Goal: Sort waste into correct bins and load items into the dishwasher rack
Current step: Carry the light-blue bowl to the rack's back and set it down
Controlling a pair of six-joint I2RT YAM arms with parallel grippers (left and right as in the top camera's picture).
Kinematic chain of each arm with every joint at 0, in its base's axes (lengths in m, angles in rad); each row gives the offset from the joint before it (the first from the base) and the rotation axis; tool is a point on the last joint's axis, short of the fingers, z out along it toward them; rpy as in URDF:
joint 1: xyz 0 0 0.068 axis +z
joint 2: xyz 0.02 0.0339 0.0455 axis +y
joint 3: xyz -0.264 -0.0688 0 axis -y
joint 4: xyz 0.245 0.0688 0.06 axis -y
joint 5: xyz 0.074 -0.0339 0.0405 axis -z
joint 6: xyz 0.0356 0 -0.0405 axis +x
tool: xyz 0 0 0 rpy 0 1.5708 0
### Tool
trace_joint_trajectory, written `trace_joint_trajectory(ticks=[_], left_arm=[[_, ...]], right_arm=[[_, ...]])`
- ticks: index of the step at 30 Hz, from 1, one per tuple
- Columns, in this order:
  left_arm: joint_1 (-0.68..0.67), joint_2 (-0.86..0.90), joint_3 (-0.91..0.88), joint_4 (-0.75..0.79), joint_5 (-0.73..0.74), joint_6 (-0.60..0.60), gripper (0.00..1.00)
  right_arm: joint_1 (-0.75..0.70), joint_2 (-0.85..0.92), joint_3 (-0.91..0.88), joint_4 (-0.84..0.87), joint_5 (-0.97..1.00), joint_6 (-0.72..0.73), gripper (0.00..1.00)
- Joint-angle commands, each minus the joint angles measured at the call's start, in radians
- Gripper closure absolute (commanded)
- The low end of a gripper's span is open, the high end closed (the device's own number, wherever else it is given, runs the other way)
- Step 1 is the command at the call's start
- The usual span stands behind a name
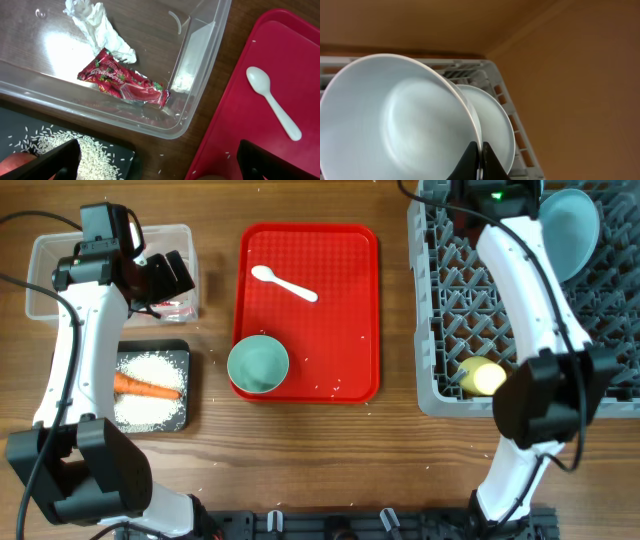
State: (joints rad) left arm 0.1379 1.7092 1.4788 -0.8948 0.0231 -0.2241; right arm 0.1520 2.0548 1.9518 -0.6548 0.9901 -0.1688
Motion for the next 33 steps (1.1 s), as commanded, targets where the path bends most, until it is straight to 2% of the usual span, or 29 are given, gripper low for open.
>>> trace_joint_trajectory(ticks=[1,5,11,24,27,28,29,31,32,33], left_arm=[[0.002,0.006,0.012,0.0,-0.006,-0.017,0.0],[0.002,0.006,0.012,-0.001,-0.006,-0.016,0.0],[0.002,0.006,0.012,0.0,-0.006,-0.016,0.0],[0.002,0.006,0.012,-0.001,-0.006,-0.017,0.0],[0.002,0.006,0.012,0.0,-0.006,-0.016,0.0],[0.002,0.006,0.012,0.0,-0.006,-0.016,0.0],[0.002,0.006,0.012,0.0,-0.006,-0.016,0.0],[0.002,0.006,0.012,0.0,-0.006,-0.017,0.0],[0.002,0.006,0.012,0.0,-0.006,-0.016,0.0],[0.002,0.006,0.012,-0.001,-0.006,-0.017,0.0]], right_arm=[[0.0,0.111,-0.001,0.053,0.176,-0.125,0.96],[-0.012,0.156,-0.002,0.157,0.188,-0.177,0.96],[-0.023,0.188,-0.003,0.315,0.168,-0.33,0.96],[-0.021,0.253,-0.013,0.299,0.105,-0.336,0.96],[0.03,0.253,-0.013,0.261,0.151,-0.343,0.94],[0.057,0.253,-0.013,0.265,0.179,-0.345,0.91],[0.079,0.252,-0.013,0.266,0.196,-0.349,0.77],[0.156,0.252,-0.013,0.268,0.249,-0.421,0.13],[0.183,0.251,-0.013,0.279,0.274,-0.453,0.02],[0.199,0.251,-0.013,0.302,0.3,-0.494,0.0]])
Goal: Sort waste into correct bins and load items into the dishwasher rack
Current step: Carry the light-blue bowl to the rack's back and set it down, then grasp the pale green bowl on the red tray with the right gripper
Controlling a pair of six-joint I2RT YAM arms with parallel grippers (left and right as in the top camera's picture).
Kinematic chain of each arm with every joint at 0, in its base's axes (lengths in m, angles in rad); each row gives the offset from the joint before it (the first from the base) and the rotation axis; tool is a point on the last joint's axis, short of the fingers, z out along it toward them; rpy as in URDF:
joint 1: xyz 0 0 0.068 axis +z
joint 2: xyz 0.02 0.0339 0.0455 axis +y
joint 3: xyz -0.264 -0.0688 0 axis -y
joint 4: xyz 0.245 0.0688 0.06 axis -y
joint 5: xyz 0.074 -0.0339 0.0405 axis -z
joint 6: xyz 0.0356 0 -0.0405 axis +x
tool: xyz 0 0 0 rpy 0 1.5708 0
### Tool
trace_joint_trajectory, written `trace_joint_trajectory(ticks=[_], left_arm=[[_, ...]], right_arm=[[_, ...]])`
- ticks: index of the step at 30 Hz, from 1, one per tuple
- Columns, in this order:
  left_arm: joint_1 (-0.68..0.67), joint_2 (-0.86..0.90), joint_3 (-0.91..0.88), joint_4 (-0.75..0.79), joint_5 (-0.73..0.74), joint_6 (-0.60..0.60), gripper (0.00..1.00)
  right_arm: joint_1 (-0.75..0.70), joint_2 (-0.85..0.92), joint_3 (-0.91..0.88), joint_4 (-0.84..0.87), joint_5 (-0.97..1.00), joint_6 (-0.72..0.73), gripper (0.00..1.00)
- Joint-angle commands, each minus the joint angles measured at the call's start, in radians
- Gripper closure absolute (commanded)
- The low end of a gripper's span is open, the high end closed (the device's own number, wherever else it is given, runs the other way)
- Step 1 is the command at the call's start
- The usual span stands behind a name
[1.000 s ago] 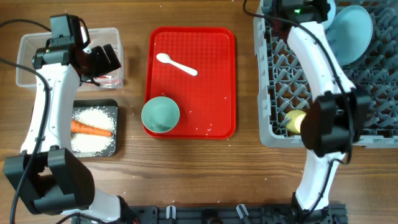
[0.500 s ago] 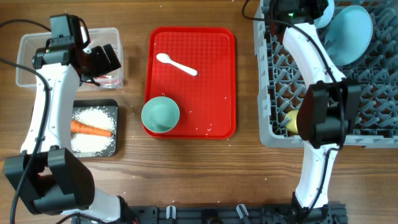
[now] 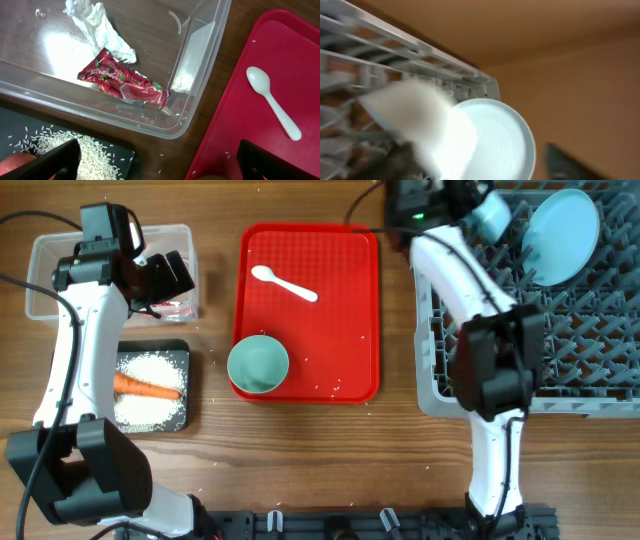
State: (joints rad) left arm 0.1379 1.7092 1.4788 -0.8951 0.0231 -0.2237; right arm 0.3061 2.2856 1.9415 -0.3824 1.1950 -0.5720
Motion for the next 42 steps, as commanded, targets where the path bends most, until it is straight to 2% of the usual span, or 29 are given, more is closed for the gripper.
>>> trace_joint_trajectory(ticks=[1,5,7,8,10,11,12,13,14,15,17,20,21,24,25,29,32,36,42], left_arm=[[0.002,0.006,0.012,0.0,-0.006,-0.017,0.0],[0.002,0.006,0.012,0.0,-0.006,-0.017,0.0],[0.002,0.006,0.012,0.0,-0.006,-0.017,0.0],[0.002,0.006,0.012,0.0,-0.006,-0.017,0.0],[0.002,0.006,0.012,0.0,-0.006,-0.017,0.0],[0.002,0.006,0.012,0.0,-0.006,-0.017,0.0],[0.002,0.006,0.012,0.0,-0.006,-0.017,0.0],[0.002,0.006,0.012,0.0,-0.006,-0.017,0.0],[0.002,0.006,0.012,0.0,-0.006,-0.017,0.0],[0.002,0.006,0.012,0.0,-0.006,-0.017,0.0],[0.002,0.006,0.012,0.0,-0.006,-0.017,0.0],[0.002,0.006,0.012,0.0,-0.006,-0.017,0.0],[0.002,0.006,0.012,0.0,-0.006,-0.017,0.0],[0.002,0.006,0.012,0.0,-0.006,-0.017,0.0],[0.002,0.006,0.012,0.0,-0.006,-0.017,0.0],[0.002,0.006,0.012,0.0,-0.006,-0.017,0.0],[0.002,0.006,0.012,0.0,-0.006,-0.017,0.0],[0.002,0.006,0.012,0.0,-0.006,-0.017,0.0],[0.002,0.006,0.012,0.0,-0.006,-0.017,0.0]], right_arm=[[0.055,0.02,-0.001,0.058,0.121,-0.129,0.0],[0.114,-0.021,0.009,0.24,0.153,-0.282,0.0],[0.163,-0.044,0.009,0.231,0.118,-0.237,0.0],[0.195,-0.046,0.009,0.173,0.075,-0.161,0.01],[0.283,-0.047,0.009,-0.15,-0.211,0.166,0.02],[0.321,-0.069,0.01,-0.335,-0.553,0.389,0.04],[0.329,-0.09,0.01,-0.387,-0.709,0.454,0.06],[0.336,-0.122,0.01,-0.448,-0.948,0.518,0.17],[0.341,-0.146,0.01,-0.484,-1.151,0.566,0.23],[0.342,-0.161,0.01,-0.522,-1.426,0.699,0.32],[0.343,-0.148,-0.022,-0.528,-1.521,0.84,0.32],[0.348,-0.131,-0.138,-0.497,-1.707,0.867,0.36],[0.358,-0.131,-0.178,-0.484,-1.715,0.92,0.41],[0.378,-0.131,-0.308,-0.387,-1.695,1.033,0.47],[0.378,-0.131,-0.327,-0.377,-1.66,1.091,0.5],[0.391,-0.113,-0.327,-0.357,-1.554,1.159,0.63],[0.39,-0.099,-0.327,-0.348,-1.553,1.181,0.96],[0.372,-0.108,-0.298,-0.344,-1.548,1.138,0.96],[0.253,-0.32,-0.267,-0.432,-1.199,1.035,0.96]])
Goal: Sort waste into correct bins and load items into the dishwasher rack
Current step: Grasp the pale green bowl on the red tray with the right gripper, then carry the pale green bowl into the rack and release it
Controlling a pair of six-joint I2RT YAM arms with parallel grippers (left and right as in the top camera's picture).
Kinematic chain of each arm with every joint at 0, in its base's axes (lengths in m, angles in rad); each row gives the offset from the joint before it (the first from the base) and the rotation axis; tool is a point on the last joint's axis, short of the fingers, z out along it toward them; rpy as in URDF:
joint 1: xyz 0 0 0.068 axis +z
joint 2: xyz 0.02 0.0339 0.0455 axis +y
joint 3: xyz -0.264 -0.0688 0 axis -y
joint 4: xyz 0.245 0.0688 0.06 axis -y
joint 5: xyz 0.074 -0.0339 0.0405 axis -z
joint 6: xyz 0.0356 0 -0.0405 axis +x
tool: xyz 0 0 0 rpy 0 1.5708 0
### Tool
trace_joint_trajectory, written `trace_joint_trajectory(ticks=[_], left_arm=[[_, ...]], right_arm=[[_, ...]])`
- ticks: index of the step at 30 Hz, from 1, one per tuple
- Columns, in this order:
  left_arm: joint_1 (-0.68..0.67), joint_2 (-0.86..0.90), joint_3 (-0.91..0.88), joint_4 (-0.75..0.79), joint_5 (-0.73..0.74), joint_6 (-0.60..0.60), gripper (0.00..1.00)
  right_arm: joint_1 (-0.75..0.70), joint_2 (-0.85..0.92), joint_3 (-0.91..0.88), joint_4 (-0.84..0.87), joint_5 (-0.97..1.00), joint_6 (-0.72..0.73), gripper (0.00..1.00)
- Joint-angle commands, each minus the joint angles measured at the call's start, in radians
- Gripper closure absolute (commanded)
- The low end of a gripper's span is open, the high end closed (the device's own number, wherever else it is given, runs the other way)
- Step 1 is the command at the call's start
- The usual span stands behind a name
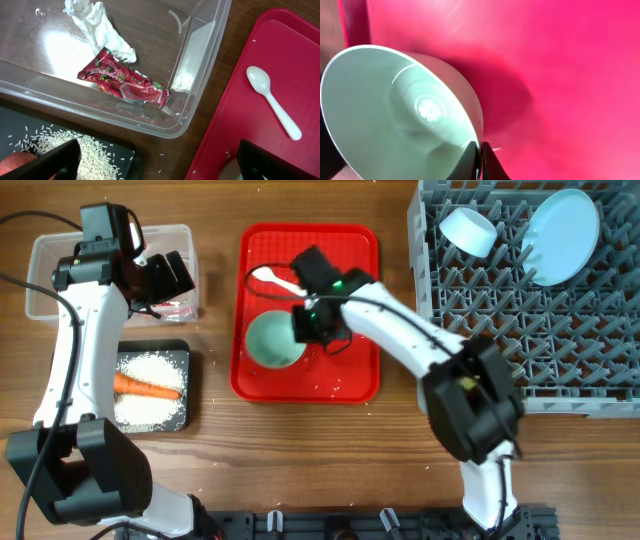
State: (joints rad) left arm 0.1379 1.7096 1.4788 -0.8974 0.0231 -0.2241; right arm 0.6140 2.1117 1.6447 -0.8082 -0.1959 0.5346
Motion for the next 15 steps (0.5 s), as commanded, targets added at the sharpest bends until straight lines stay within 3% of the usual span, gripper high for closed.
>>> trace_joint_trajectory(ticks=[1,8,9,15], left_arm=[[0.002,0.006,0.012,0.002,-0.006,-0.017,0.0],[0.002,0.006,0.012,0.002,-0.006,-0.016,0.0],[0.002,0.006,0.012,0.002,-0.006,-0.017,0.0],[0.002,0.006,0.012,0.002,-0.006,-0.016,0.0]], right_arm=[[-0.076,-0.19,0.029,-0.012,0.27,-0.106,0.96],[-0.287,-0.459,0.03,-0.078,0.865,-0.328,0.96],[-0.347,-0.47,0.03,-0.086,1.041,-0.37,0.96],[-0.491,-0.417,-0.061,-0.097,1.371,-0.405,0.96]])
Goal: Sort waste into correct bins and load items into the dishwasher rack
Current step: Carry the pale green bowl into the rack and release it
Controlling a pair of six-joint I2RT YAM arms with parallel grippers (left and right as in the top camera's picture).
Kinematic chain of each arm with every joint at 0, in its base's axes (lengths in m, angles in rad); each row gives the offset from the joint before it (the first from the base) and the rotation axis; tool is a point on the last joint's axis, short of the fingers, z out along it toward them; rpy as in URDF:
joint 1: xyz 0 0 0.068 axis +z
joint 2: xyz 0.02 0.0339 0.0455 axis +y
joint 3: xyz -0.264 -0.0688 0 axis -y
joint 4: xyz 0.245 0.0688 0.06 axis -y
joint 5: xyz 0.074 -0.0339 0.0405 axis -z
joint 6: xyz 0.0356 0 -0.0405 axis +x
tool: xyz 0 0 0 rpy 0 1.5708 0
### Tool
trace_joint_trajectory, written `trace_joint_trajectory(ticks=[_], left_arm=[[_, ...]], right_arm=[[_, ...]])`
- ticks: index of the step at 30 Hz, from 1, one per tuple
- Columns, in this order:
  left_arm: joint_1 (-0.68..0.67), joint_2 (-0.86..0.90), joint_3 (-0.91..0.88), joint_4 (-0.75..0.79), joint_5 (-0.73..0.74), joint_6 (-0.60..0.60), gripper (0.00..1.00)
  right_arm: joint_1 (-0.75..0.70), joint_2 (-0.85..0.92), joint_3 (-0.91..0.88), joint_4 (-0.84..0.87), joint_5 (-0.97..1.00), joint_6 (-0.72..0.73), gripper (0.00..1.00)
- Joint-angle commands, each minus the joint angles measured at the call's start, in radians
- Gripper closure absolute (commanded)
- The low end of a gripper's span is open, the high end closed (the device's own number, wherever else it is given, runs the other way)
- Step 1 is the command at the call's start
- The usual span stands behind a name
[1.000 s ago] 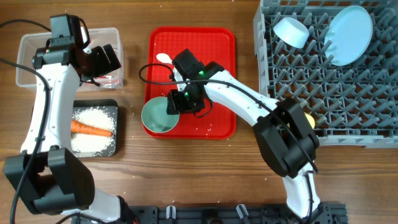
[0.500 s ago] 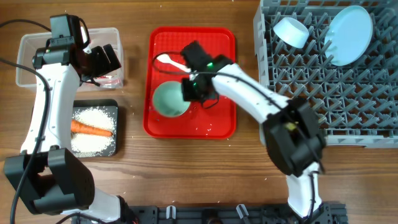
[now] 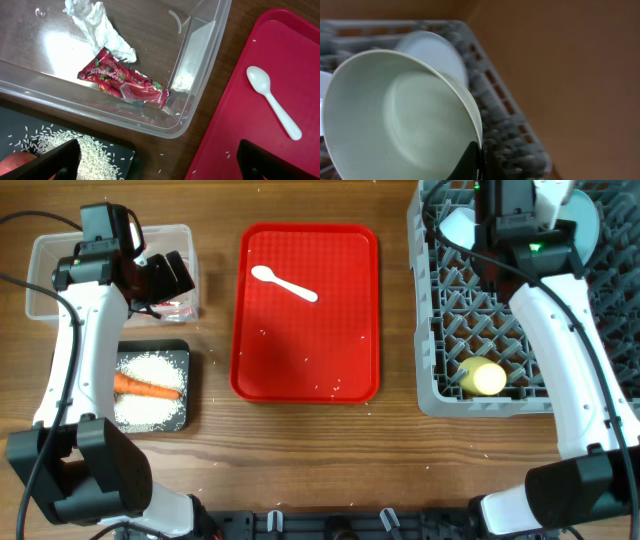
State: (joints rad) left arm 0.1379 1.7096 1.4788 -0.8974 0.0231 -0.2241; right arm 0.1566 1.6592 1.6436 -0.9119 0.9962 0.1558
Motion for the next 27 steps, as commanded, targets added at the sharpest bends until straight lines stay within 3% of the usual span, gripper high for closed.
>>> trace_joint_trajectory(ticks=[1,4,18,22,27], left_arm=[[0.002,0.006,0.012,0.002,-0.006,-0.017,0.0],[0.002,0.006,0.012,0.002,-0.006,-0.016,0.0],[0.002,0.006,0.012,0.002,-0.006,-0.016,0.0],[0.002,0.006,0.012,0.002,-0.006,-0.016,0.0],[0.002,0.006,0.012,0.002,-0.006,-0.017,0.0]], right_arm=[[-0.039,0.057,-0.106,0.051,0.238,-0.079,0.96],[-0.032,0.12,-0.181,0.142,0.241,-0.193,0.96],[0.043,0.203,-0.229,0.175,0.164,-0.212,0.96],[0.049,0.203,-0.23,0.166,0.032,-0.241,0.95],[0.114,0.203,-0.23,0.167,-0.032,-0.335,0.89]])
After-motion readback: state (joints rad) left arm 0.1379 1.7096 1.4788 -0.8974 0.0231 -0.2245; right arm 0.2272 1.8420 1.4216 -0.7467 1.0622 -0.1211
